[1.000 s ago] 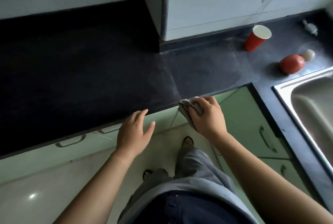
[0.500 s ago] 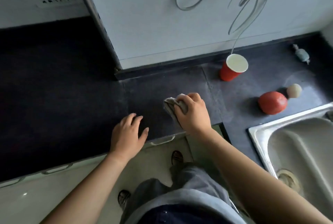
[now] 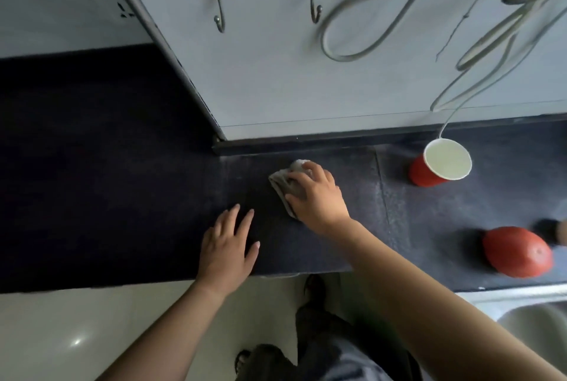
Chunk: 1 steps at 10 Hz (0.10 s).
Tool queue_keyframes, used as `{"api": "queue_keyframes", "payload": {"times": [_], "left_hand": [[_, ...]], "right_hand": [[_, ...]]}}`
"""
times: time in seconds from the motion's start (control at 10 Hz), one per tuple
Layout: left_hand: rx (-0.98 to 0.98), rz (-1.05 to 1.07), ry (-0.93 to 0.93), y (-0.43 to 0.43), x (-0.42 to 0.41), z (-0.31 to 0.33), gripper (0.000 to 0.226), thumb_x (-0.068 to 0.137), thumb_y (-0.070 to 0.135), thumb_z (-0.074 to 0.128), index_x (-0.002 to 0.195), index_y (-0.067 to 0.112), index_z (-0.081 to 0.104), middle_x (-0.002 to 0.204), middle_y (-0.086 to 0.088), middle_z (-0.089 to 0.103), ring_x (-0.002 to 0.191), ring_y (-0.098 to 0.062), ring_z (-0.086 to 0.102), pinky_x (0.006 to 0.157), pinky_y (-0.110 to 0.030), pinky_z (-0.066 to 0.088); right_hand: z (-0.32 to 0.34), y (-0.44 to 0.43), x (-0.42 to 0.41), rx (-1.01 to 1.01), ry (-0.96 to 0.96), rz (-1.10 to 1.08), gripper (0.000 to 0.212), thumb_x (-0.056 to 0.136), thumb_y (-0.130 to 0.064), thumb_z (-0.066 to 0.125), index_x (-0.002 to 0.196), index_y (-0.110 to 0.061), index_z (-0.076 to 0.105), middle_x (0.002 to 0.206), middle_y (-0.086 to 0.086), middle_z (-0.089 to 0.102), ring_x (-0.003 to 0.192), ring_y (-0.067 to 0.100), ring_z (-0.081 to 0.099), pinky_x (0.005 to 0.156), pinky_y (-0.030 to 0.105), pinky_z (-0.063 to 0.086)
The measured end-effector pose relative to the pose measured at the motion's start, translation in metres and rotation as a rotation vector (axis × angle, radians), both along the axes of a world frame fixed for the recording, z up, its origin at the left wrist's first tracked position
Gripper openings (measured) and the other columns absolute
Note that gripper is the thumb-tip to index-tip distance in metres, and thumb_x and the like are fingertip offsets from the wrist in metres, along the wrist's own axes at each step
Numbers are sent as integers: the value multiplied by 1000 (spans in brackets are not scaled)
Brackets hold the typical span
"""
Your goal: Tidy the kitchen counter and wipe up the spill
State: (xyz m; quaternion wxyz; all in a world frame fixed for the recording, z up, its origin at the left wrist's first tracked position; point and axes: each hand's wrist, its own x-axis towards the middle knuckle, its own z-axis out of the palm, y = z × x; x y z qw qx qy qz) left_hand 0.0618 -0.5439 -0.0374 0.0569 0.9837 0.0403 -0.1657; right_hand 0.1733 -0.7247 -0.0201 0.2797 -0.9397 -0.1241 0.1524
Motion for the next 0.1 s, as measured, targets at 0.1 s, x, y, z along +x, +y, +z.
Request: {"api": "queue_keyframes", "payload": {"times": [0.1], "left_hand": [[-23, -17, -32, 1, 4, 3, 63, 85, 51, 34, 139, 20, 39, 147, -13, 38, 131, -34, 40, 96, -52, 41]], "right_hand": [[11, -7, -13, 33, -53, -33, 47, 84, -39, 59, 129, -28, 49, 145, 0, 32, 132, 24, 25, 94, 47, 37]]}}
